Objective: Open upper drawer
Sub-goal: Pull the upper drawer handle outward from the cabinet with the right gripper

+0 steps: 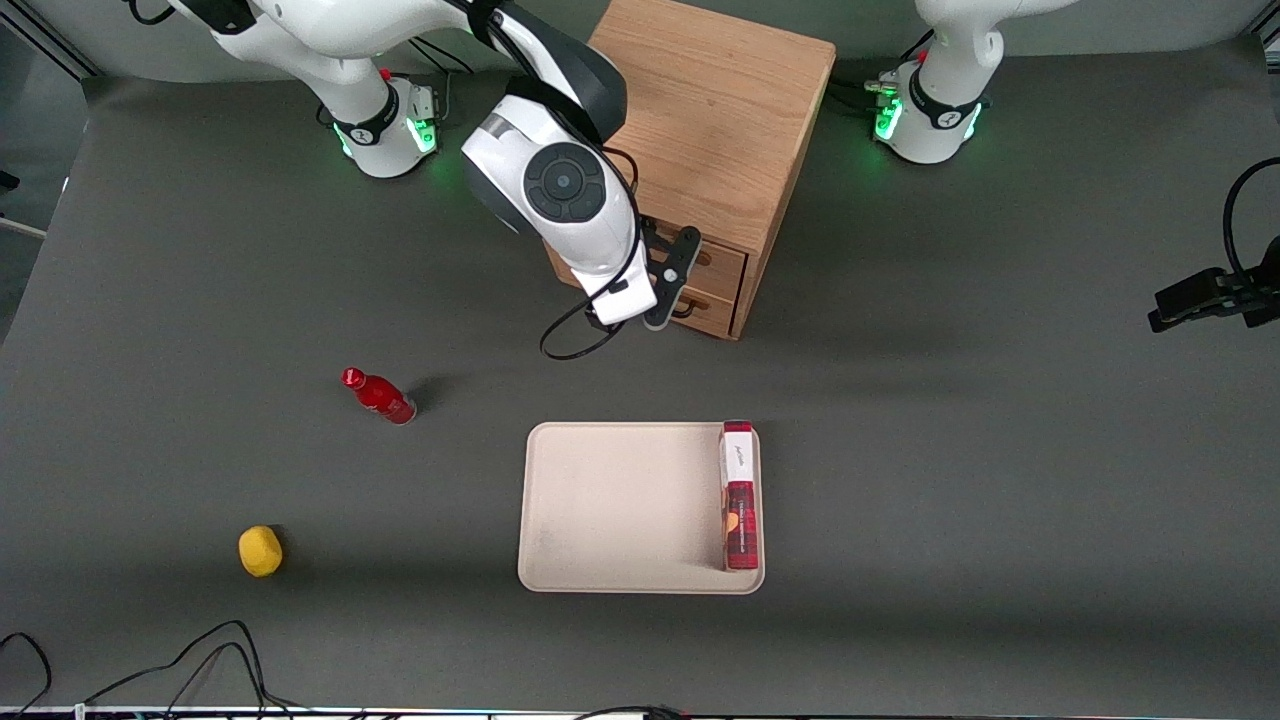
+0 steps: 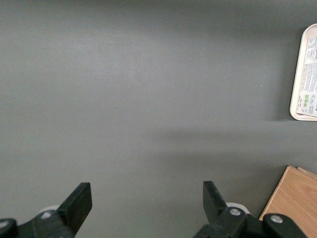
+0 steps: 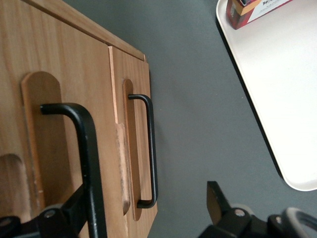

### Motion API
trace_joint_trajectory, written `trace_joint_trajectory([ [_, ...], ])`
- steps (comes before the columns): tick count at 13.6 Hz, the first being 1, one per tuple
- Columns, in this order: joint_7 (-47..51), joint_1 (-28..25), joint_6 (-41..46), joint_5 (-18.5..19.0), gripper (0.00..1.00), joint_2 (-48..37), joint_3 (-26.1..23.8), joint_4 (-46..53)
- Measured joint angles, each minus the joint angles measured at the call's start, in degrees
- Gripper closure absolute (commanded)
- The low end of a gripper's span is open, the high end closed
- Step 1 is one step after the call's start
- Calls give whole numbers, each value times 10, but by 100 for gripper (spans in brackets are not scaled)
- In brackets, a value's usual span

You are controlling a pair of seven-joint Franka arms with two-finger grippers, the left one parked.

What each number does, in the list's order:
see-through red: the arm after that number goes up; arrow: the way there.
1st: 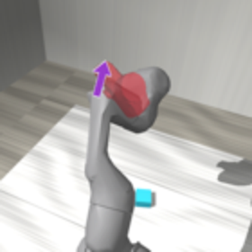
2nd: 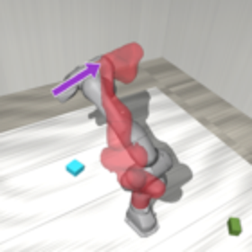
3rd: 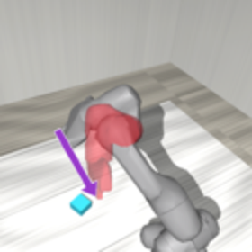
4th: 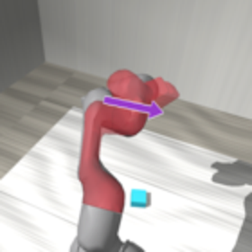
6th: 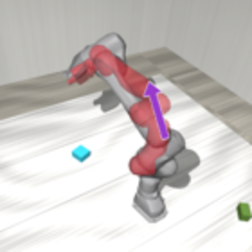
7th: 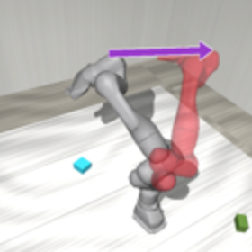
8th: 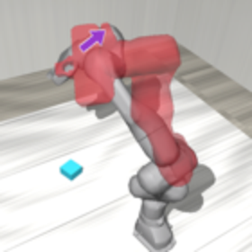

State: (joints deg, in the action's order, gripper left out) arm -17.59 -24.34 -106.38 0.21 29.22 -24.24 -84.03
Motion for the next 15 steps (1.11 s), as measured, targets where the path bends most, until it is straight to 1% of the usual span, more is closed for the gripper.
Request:
trace_joint_trajectory([
  [5, -9, 1, -2, 0, 0, 0, 3, 0],
  [9, -20, 11, -7, 5, 0, 3, 7, 1],
  [15, -32, 19, -12, 11, 0, 25, 9, 30],
])
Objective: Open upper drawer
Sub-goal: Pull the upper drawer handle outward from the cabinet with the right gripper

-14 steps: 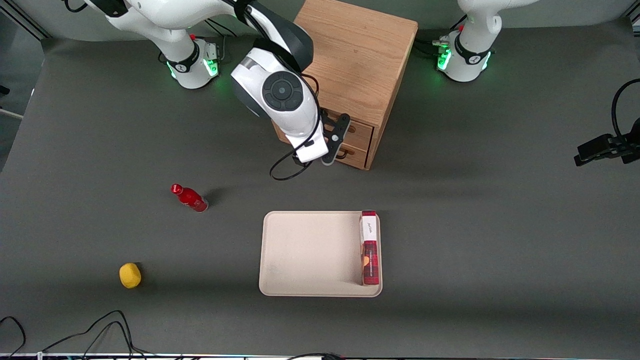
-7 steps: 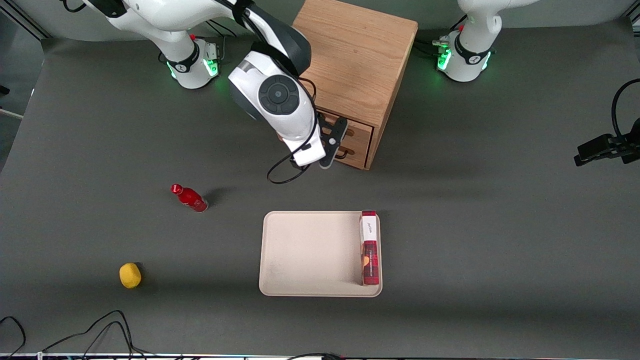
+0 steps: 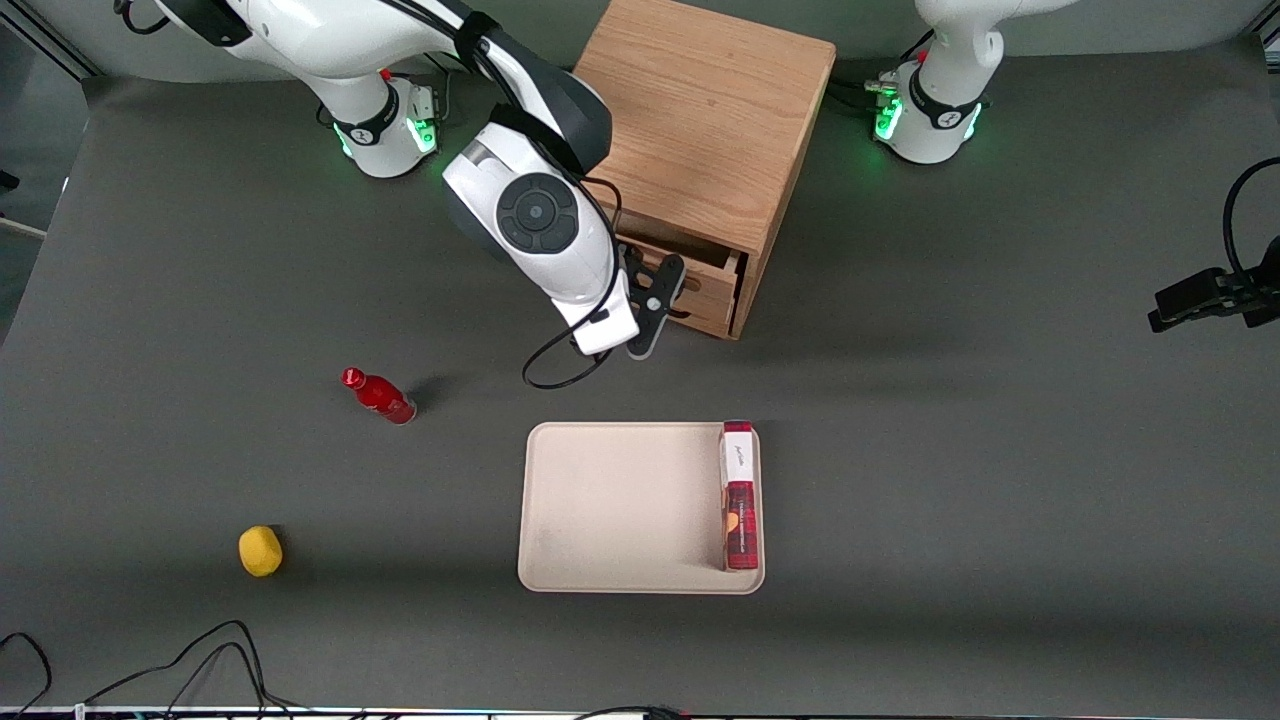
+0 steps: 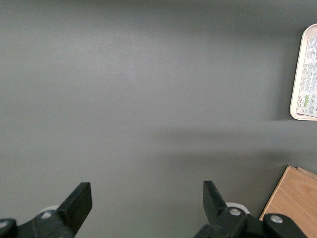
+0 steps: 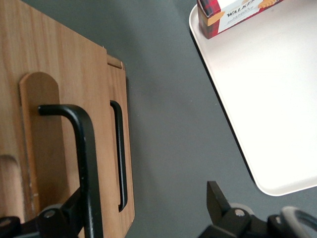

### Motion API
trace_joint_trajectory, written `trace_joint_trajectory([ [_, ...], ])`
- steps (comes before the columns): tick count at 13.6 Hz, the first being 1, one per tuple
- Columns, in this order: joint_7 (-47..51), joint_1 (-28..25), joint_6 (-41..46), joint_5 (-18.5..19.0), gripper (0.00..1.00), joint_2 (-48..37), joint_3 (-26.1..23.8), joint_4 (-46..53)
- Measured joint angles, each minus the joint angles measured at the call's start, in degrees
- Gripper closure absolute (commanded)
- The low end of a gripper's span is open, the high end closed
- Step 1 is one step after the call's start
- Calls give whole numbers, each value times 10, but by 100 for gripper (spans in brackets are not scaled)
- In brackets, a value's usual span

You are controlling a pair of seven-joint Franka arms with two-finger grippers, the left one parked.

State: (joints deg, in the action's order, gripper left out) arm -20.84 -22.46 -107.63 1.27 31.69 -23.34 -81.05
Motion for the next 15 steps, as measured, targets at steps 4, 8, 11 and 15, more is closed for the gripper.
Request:
trace_joint_trajectory([
  [4, -3, 1, -1, 14, 0, 22, 3, 25],
  [8, -13, 5, -1, 17, 0, 27, 11, 34],
  [11, -23, 7, -1, 17, 0, 30, 15, 40],
  [15, -34, 15, -1, 17, 0, 30, 17, 43],
])
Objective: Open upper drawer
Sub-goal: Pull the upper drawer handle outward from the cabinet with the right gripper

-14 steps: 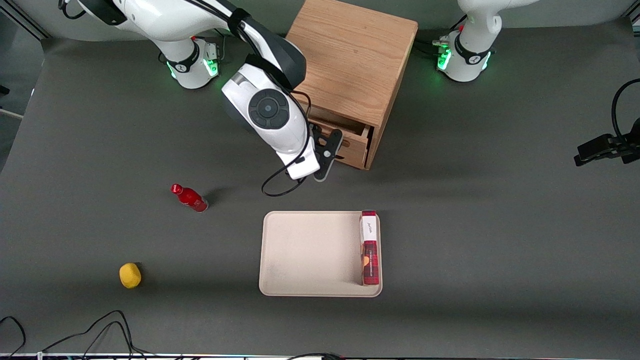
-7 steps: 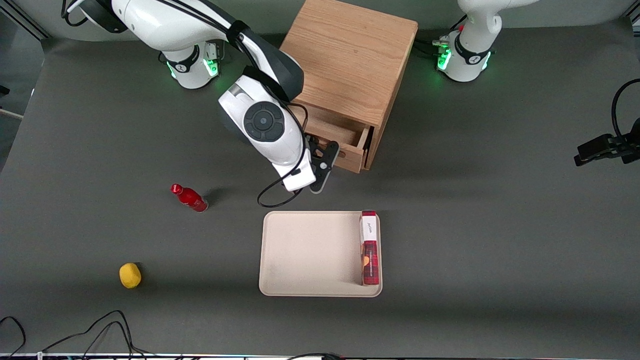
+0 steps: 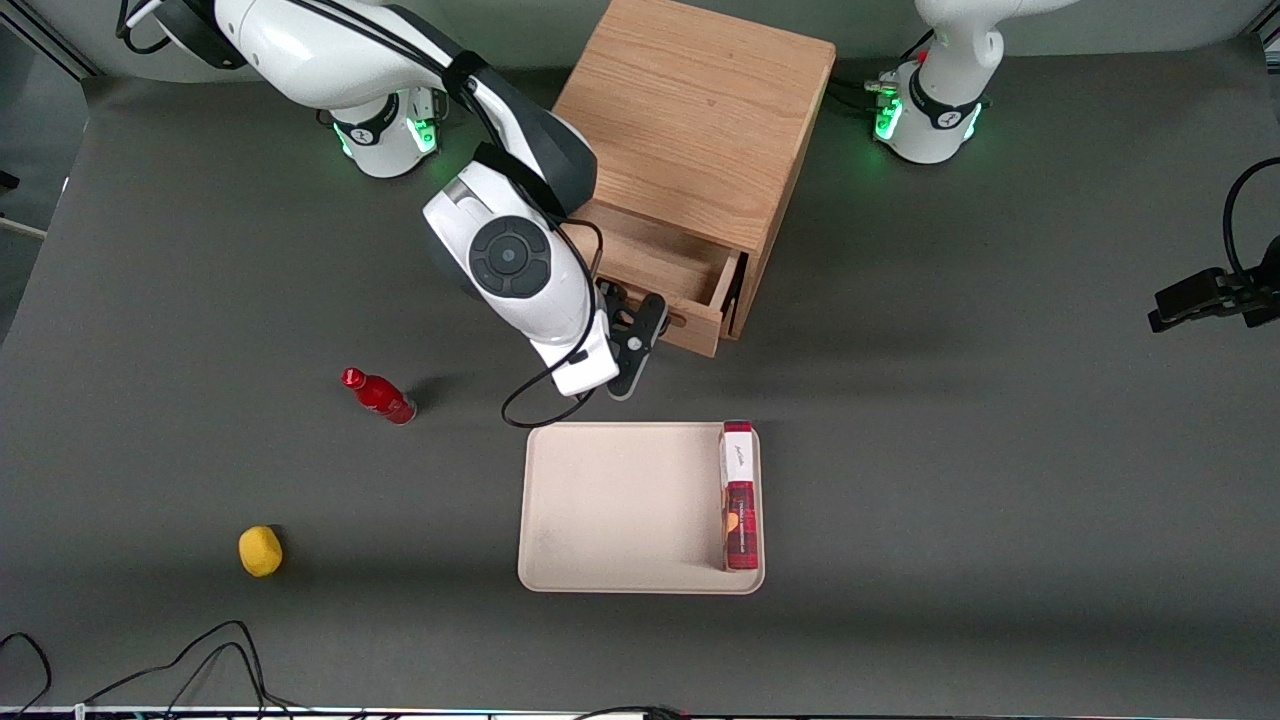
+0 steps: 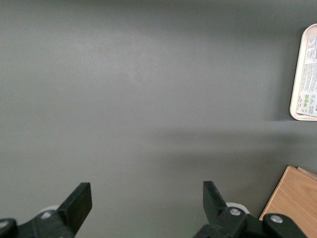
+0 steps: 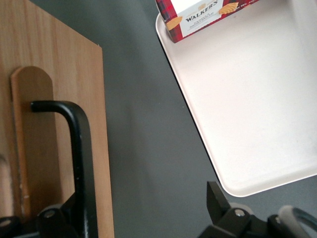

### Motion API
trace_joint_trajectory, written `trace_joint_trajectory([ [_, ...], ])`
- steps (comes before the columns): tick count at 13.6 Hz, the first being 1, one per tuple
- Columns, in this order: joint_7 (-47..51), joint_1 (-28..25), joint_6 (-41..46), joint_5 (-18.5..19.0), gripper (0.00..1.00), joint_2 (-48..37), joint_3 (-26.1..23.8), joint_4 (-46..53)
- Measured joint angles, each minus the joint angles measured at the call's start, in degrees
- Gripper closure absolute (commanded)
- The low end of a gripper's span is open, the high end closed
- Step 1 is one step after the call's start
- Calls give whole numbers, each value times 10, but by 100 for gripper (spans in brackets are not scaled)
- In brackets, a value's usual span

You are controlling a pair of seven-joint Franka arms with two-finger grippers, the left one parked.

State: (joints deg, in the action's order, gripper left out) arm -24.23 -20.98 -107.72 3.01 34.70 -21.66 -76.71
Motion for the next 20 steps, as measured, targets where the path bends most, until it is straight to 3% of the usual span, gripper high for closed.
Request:
trace_joint_trajectory([
  [20, -38, 3, 13, 0, 0, 62, 42, 102],
])
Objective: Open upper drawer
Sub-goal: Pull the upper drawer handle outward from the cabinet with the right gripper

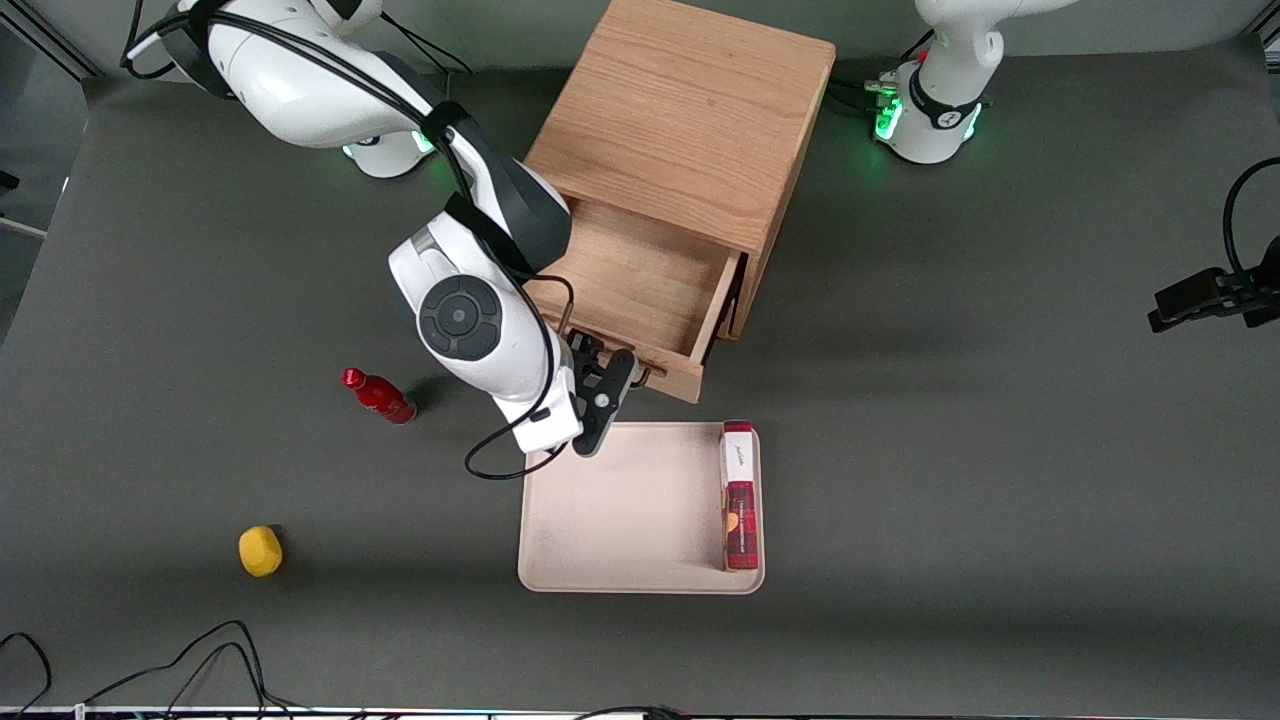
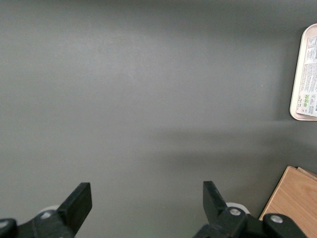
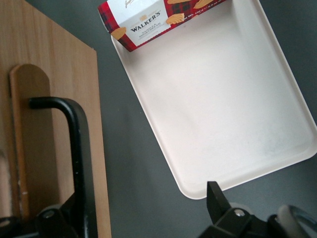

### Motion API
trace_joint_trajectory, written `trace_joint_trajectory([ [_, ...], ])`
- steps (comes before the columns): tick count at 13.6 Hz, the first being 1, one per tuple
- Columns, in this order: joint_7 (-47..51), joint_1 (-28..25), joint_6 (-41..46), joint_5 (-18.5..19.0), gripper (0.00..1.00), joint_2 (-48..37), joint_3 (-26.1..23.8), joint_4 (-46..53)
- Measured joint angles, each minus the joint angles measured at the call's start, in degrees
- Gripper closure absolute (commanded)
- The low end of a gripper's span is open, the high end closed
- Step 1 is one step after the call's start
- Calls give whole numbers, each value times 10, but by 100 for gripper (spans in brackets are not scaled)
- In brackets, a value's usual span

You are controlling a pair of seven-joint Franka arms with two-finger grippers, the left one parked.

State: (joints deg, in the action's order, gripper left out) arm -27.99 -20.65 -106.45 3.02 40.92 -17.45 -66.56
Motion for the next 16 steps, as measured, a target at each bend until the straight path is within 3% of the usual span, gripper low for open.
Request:
trace_joint_trajectory([
  [16, -1, 4, 6, 0, 0, 30, 18, 51],
])
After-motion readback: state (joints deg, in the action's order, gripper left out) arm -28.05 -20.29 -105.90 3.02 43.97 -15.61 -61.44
